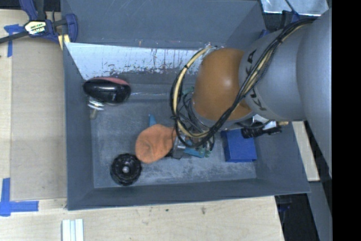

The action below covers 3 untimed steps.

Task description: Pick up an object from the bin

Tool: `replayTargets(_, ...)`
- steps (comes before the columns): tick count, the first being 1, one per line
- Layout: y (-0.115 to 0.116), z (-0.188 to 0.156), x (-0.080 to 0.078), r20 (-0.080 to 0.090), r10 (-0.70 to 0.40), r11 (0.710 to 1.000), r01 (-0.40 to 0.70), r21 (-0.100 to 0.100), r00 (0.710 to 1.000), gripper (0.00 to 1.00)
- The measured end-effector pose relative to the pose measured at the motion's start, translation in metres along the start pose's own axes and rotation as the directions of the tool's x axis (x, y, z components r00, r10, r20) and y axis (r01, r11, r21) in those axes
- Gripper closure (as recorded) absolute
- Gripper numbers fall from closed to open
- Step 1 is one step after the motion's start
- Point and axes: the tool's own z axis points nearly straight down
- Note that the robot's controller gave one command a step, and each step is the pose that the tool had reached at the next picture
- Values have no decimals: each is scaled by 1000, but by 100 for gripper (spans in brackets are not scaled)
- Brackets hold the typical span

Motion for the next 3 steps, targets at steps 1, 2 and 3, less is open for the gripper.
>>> replayTargets(1, 0, -13, 0, 0, -1, 1000, 1, 0, 1000, 100)
replayTargets(2, -1, -30, 2, -3, -1, 1000, 1, 1, 1000, 100)
replayTargets(3, 0, -46, 1, 2, -1, 1000, 1, -1, 1000, 100)
